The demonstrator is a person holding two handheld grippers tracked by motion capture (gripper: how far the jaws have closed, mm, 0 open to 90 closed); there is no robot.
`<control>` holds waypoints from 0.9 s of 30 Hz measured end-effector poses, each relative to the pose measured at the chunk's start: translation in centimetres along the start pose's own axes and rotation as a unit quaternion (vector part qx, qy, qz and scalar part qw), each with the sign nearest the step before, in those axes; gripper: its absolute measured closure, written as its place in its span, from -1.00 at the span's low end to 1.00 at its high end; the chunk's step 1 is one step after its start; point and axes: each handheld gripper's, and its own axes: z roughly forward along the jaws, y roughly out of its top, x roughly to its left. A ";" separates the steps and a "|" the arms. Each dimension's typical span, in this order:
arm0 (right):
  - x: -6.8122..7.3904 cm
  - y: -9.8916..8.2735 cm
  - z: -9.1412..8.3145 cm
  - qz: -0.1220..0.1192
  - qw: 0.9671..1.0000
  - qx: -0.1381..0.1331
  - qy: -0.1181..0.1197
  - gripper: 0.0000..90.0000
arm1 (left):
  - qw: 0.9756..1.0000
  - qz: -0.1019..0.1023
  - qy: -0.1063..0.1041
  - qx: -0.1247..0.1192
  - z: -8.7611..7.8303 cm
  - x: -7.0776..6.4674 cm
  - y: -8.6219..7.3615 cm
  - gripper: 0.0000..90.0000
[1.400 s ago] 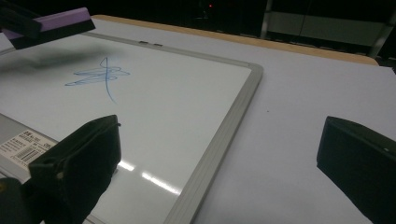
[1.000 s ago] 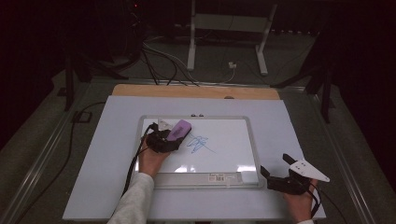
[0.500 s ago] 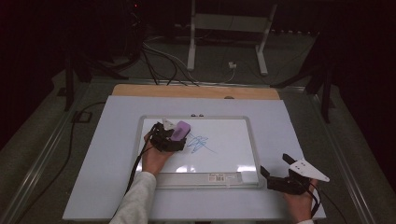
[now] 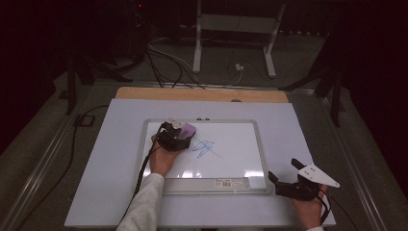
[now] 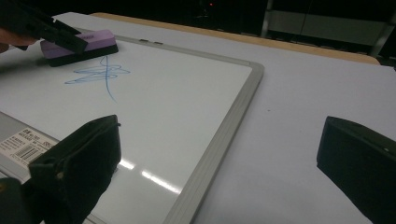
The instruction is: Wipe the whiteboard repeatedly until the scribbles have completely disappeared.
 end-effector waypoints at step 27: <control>0.1 0.0 0.0 -0.001 1.000 0.001 0.000 -0.99 | 0.998 0.049 0.004 0.027 0.2 -1.6 0.9 -0.07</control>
